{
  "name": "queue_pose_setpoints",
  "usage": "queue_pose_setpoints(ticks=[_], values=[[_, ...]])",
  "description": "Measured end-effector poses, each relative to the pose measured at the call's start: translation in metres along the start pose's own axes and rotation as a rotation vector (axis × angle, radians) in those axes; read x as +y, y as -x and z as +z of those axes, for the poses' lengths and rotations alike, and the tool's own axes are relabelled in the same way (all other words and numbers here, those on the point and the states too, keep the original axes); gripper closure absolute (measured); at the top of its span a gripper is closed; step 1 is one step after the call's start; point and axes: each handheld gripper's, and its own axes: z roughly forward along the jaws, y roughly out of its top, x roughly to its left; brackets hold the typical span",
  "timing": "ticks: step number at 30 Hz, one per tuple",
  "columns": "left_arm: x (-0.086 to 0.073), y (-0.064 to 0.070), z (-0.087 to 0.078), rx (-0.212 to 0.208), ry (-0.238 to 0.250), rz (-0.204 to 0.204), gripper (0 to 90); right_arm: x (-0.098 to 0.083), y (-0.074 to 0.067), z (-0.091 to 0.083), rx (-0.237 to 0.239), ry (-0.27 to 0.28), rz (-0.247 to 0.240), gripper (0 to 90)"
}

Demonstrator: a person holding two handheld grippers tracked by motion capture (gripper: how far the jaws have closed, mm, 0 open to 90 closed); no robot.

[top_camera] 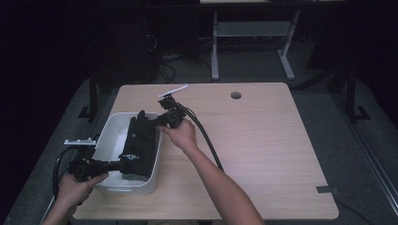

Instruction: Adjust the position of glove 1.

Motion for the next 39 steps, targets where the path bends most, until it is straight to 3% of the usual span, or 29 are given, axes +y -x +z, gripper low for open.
queue_pose_setpoints(ticks=[6, 12, 22, 39], values=[[0.001, 0.000, 0.000, 0.004, -0.016, 0.008, 75.7, 0.000, 0.002, -0.001, -0.007, -0.002, -0.002, 72.2], [0.006, 0.001, -0.006, 0.024, 0.008, 0.008, 70.0, 0.000, 0.002, -0.006, -0.018, 0.008, -0.003, 68.4], [0.015, 0.007, -0.008, 0.029, 0.034, 0.036, 69.1, -0.003, 0.010, -0.027, -0.036, 0.037, -0.003, 63.2], [0.035, 0.028, -0.002, -0.011, 0.060, 0.077, 66.8, -0.005, 0.016, -0.061, -0.061, 0.079, -0.005, 57.5]])
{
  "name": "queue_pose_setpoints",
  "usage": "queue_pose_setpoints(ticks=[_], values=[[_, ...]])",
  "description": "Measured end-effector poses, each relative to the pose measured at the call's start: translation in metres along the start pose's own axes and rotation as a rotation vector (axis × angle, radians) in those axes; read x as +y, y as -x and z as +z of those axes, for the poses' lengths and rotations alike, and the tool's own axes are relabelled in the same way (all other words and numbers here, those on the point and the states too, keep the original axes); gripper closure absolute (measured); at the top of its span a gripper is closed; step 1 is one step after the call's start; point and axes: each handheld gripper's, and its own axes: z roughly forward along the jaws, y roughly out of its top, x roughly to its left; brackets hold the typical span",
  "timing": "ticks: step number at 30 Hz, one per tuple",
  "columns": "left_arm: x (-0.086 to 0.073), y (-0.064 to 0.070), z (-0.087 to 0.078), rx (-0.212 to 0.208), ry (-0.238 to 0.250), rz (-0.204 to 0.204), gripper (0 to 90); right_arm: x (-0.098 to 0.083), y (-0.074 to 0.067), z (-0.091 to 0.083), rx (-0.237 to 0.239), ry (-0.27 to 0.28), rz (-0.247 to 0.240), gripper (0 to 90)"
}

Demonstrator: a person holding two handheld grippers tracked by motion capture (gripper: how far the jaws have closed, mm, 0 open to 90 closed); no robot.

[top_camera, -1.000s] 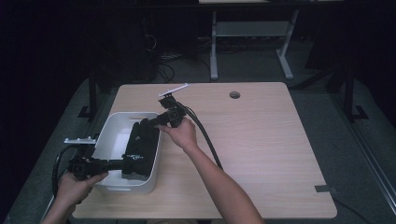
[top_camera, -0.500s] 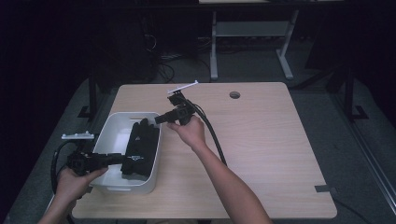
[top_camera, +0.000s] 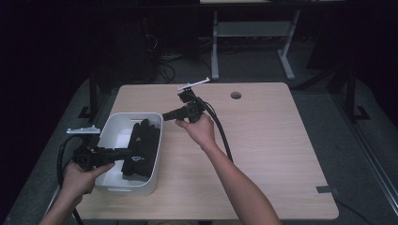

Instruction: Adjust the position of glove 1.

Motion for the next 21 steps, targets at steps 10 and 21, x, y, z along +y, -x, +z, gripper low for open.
queue_pose_setpoints(ticks=[10, 21], values=[[0.008, 0.007, 0.005, -0.033, 0.003, 0.011, 64.5, 0.000, 0.004, -0.012, -0.009, 0.016, 0.003, 52.5], [0.015, 0.016, 0.011, -0.061, 0.015, 0.023, 58.9, -0.002, 0.013, -0.034, -0.029, 0.040, 0.015, 48.4]])
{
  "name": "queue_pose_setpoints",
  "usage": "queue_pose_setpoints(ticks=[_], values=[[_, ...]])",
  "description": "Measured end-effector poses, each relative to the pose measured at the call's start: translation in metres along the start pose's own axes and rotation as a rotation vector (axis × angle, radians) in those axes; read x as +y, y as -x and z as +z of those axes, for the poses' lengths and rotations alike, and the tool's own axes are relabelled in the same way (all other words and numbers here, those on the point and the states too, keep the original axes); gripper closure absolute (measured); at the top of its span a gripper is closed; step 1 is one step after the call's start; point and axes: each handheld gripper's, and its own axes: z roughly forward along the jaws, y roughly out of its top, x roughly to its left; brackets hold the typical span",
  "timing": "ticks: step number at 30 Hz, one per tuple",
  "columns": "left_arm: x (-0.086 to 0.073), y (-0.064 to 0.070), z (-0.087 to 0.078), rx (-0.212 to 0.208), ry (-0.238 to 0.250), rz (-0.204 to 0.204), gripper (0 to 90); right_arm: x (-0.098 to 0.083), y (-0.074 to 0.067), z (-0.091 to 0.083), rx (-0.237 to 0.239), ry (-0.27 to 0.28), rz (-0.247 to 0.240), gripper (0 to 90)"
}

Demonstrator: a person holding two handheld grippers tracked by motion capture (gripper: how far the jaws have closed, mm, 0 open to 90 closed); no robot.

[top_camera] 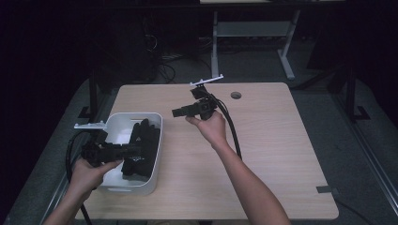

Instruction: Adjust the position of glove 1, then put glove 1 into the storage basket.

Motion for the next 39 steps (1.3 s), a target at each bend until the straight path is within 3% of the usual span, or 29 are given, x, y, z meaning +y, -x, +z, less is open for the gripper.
queue_pose_setpoints(ticks=[12, 39], values=[[0.011, 0.014, 0.014, -0.024, -0.008, 0.035, 56.4, -0.011, 0.018, -0.031, -0.045, 0.034, 0.026, 45.9], [0.026, 0.035, 0.034, -0.074, -0.033, 0.092, 53.2, -0.035, 0.051, -0.067, -0.099, 0.063, 0.090, 45.5]])
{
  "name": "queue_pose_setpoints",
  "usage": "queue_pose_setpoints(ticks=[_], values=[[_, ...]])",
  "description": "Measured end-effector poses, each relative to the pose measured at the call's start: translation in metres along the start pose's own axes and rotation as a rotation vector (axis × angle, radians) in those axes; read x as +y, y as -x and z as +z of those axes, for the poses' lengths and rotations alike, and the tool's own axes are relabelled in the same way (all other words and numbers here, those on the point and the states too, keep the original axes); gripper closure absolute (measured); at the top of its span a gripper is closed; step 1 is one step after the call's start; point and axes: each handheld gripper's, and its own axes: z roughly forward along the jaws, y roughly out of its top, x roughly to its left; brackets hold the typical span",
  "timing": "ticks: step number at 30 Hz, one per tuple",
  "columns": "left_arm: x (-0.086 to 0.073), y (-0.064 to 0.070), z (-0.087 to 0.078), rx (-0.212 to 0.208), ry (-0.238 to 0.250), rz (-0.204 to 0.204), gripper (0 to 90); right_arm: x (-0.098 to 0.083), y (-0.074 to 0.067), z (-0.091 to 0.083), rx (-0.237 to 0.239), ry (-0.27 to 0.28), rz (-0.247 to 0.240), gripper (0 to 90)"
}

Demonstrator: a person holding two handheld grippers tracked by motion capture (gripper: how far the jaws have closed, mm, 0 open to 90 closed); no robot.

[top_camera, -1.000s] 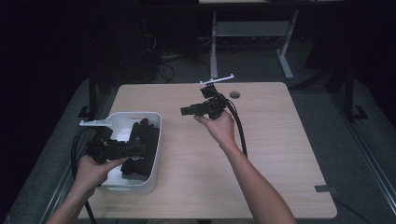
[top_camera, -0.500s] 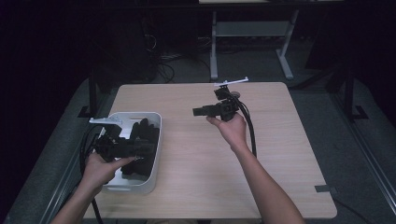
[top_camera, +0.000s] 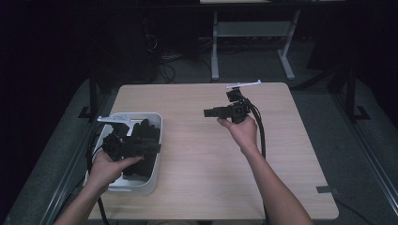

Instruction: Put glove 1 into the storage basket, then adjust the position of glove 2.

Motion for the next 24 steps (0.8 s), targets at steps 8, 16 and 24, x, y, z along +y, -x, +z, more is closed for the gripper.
queue_pose_setpoints(ticks=[8, 16, 24], values=[[0.003, 0.005, 0.006, -0.013, -0.008, 0.012, 53.0, -0.006, 0.009, -0.009, -0.003, 0.008, 0.012, 44.8], [0.006, 0.010, 0.011, -0.025, -0.013, 0.026, 53.0, -0.014, 0.017, -0.019, -0.017, 0.014, 0.037, 44.7], [0.007, 0.011, 0.016, -0.026, -0.025, 0.030, 53.1, -0.019, 0.024, -0.024, -0.024, 0.016, 0.045, 44.2]])
